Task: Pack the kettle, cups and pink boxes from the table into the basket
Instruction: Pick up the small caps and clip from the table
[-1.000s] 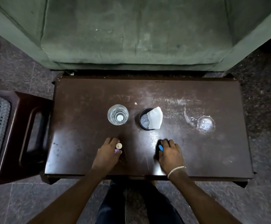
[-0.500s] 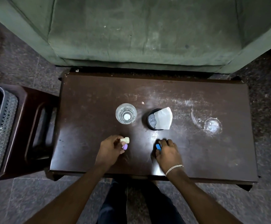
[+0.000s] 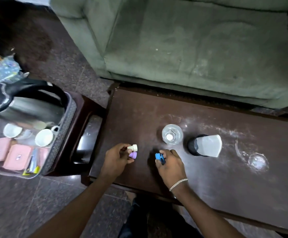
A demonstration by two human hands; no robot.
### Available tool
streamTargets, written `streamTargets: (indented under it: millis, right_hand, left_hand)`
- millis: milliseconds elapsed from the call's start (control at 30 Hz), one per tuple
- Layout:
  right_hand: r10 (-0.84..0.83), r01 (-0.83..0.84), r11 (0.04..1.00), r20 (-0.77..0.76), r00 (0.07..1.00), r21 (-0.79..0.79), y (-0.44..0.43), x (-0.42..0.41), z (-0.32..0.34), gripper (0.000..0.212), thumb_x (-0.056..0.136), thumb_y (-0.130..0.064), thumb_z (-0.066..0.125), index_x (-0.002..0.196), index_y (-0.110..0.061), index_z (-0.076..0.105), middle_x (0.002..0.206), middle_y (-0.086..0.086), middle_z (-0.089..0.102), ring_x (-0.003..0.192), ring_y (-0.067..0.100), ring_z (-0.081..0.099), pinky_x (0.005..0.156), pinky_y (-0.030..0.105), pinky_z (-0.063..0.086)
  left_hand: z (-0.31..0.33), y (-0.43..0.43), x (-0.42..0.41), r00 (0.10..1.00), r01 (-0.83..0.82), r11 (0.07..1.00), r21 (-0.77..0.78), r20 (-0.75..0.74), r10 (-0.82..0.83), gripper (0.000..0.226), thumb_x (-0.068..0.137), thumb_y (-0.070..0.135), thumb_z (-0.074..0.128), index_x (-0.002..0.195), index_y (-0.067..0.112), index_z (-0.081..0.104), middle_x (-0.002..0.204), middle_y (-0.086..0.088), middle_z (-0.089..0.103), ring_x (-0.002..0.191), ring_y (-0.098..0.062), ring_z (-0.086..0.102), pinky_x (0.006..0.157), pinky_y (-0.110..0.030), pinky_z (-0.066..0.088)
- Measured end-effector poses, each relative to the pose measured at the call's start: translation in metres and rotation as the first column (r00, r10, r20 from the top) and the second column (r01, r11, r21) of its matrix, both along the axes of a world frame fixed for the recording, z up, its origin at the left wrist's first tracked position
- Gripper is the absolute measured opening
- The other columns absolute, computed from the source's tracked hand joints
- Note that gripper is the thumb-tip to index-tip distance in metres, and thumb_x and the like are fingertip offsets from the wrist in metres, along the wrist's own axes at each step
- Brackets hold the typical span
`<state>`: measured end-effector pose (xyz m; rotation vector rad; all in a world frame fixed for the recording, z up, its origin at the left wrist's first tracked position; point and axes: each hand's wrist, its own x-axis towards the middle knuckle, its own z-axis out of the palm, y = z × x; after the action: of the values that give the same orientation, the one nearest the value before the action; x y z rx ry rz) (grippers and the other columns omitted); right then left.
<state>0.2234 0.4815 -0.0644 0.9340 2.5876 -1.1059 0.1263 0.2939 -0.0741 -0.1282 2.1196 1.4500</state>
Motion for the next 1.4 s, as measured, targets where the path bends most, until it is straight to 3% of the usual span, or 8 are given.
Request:
streamTargets:
  millis: [167, 367, 533, 767, 933, 1033, 1167, 1400]
  right_hand:
    - [0.065, -0.069, 0.996, -0.055, 0.996, -0.061, -0.057, -0.052, 0.026, 0.034, 0.082, -0.021, 0.073, 0.115, -0.016, 0.071, 0.11, 0.006, 0.066, 0.101, 0.026, 0.064, 0.09, 0.029, 0.047]
    - [0.159, -0.181, 0.976, -0.171, 0.972, -0.123, -0.138, -0.112, 0.055, 0.032, 0.082, -0.019, 0.073, 0.114, -0.015, 0.07, 0.106, 0.004, 0.064, 0.093, 0.025, 0.066, 0.088, 0.035, 0.053]
    - [0.219, -0.259, 0.953, -0.232, 0.948, -0.157, -0.213, -0.152, 0.072, 0.033, 0.08, -0.021, 0.075, 0.113, -0.015, 0.071, 0.104, 0.005, 0.063, 0.092, 0.024, 0.066, 0.087, 0.039, 0.054]
    - [0.323, -0.376, 0.908, -0.263, 0.909, -0.184, -0.299, -0.184, 0.075, 0.03, 0.082, -0.024, 0.073, 0.11, -0.013, 0.07, 0.104, 0.007, 0.064, 0.091, 0.027, 0.066, 0.085, 0.038, 0.055]
    - [0.413, -0.451, 0.882, -0.238, 0.879, -0.135, -0.347, -0.203, 0.073, 0.03, 0.082, -0.019, 0.071, 0.109, -0.007, 0.07, 0.105, 0.015, 0.066, 0.097, 0.034, 0.063, 0.087, 0.037, 0.048]
    - [0.462, -0.489, 0.86, -0.188, 0.867, -0.146, -0.373, -0.215, 0.068, 0.031, 0.084, -0.02, 0.068, 0.111, -0.006, 0.067, 0.108, 0.018, 0.064, 0.102, 0.036, 0.06, 0.09, 0.041, 0.046]
    - [0.503, -0.52, 0.843, -0.14, 0.853, -0.138, -0.404, -0.228, 0.059, 0.028, 0.088, -0.021, 0.065, 0.11, -0.005, 0.064, 0.111, 0.018, 0.062, 0.105, 0.038, 0.059, 0.089, 0.043, 0.045]
    - [0.537, -0.541, 0.838, -0.069, 0.841, -0.073, -0.431, -0.233, 0.045, 0.027, 0.087, -0.021, 0.066, 0.109, -0.005, 0.06, 0.113, 0.019, 0.06, 0.101, 0.038, 0.061, 0.086, 0.042, 0.048]
  left_hand:
    - [0.031, -0.059, -0.024, 0.995, -0.077, 0.997, 0.007, -0.063, 0.077, 0.025, 0.082, 0.021, 0.069, 0.092, 0.042, 0.078, 0.083, -0.003, 0.081, 0.082, -0.028, 0.08, 0.073, -0.034, 0.065]
    - [0.064, -0.138, -0.052, 0.971, -0.198, 0.979, -0.055, -0.146, 0.189, 0.025, 0.09, 0.012, 0.068, 0.096, 0.034, 0.08, 0.085, 0.002, 0.081, 0.076, -0.014, 0.078, 0.064, -0.02, 0.059]
    - [0.08, -0.216, -0.078, 0.933, -0.299, 0.946, -0.126, -0.245, 0.262, 0.016, 0.097, 0.011, 0.072, 0.099, 0.027, 0.075, 0.084, -0.001, 0.08, 0.078, -0.024, 0.08, 0.069, -0.028, 0.063]
    - [0.091, -0.32, -0.109, 0.935, -0.292, 0.907, -0.305, -0.291, 0.203, 0.026, 0.099, 0.002, 0.066, 0.097, 0.027, 0.068, 0.085, -0.007, 0.076, 0.058, -0.01, 0.076, 0.052, -0.016, 0.055]
    - [0.086, -0.369, -0.125, 0.939, -0.295, 0.862, -0.412, -0.291, 0.183, 0.011, 0.098, 0.005, 0.069, 0.098, 0.014, 0.075, 0.08, -0.01, 0.079, 0.069, -0.027, 0.078, 0.067, -0.034, 0.063]
    - [0.084, -0.387, -0.137, 0.942, -0.268, 0.823, -0.501, -0.316, 0.114, 0.006, 0.096, 0.003, 0.07, 0.099, 0.002, 0.075, 0.078, -0.009, 0.078, 0.068, -0.013, 0.074, 0.065, -0.028, 0.058]
    - [0.077, -0.408, -0.157, 0.957, -0.231, 0.785, -0.576, -0.281, 0.075, 0.017, 0.093, 0.013, 0.076, 0.107, 0.003, 0.077, 0.092, -0.015, 0.078, 0.081, -0.029, 0.077, 0.076, -0.041, 0.06]
    - [0.063, -0.42, -0.172, 0.954, -0.146, 0.741, -0.656, -0.291, -0.069, 0.015, 0.087, 0.018, 0.082, 0.098, 0.007, 0.081, 0.09, -0.015, 0.075, 0.079, -0.032, 0.07, 0.069, -0.038, 0.054]
